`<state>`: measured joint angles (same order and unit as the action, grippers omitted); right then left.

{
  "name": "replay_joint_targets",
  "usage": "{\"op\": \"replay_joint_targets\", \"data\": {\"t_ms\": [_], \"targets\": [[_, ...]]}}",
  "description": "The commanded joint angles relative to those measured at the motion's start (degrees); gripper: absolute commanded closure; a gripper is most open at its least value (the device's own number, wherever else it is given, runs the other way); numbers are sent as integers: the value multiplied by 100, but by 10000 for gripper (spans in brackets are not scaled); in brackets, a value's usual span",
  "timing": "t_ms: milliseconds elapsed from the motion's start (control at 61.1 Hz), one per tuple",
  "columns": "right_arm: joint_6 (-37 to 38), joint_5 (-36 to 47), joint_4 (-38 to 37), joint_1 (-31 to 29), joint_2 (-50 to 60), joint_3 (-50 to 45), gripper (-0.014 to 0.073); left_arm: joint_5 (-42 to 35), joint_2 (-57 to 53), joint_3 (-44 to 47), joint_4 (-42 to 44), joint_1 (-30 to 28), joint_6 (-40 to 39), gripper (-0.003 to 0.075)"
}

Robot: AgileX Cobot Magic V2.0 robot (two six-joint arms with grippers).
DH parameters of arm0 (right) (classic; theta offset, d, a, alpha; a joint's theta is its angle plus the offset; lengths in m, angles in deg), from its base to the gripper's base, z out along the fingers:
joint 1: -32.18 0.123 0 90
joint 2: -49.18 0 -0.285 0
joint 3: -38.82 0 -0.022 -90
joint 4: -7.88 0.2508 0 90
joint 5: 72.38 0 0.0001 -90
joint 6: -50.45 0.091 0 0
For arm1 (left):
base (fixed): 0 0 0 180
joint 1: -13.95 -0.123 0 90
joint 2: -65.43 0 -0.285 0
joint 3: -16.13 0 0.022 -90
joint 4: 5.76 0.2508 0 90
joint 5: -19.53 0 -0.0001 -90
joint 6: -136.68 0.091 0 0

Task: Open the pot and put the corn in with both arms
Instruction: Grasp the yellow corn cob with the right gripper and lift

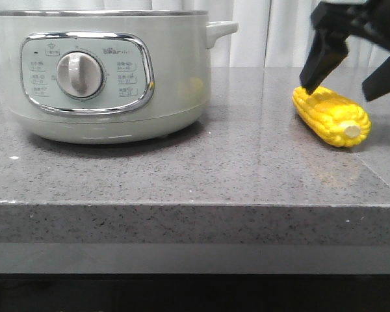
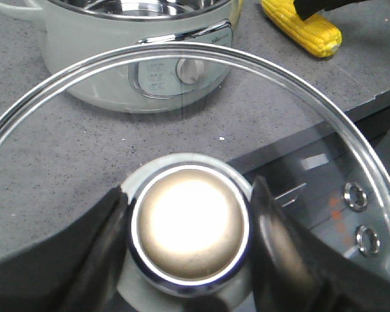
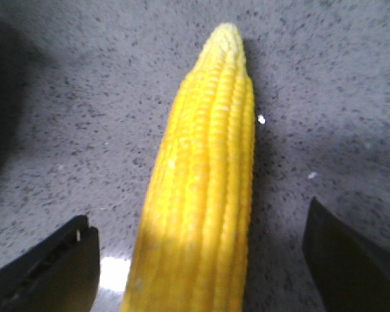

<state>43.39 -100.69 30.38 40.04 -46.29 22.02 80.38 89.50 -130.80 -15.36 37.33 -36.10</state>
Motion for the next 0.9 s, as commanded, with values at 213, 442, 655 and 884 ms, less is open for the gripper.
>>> {"op": "replay_joint_targets", "data": {"t_ms": [213,442,655,884], "targets": [[-72,79,110,52,-211,447,165,-815,56,-187,-169,40,-28,503],[-84,7,110,52,-115,552,339,-815,56,-187,-169,40,-28,503],[-340,-9,112,59,387,1167,351,-815,56,-187,-169,40,-28,503],[-551,-57,119,728,280,2579,351,-815,56,-187,-169,40,-28,524]]}}
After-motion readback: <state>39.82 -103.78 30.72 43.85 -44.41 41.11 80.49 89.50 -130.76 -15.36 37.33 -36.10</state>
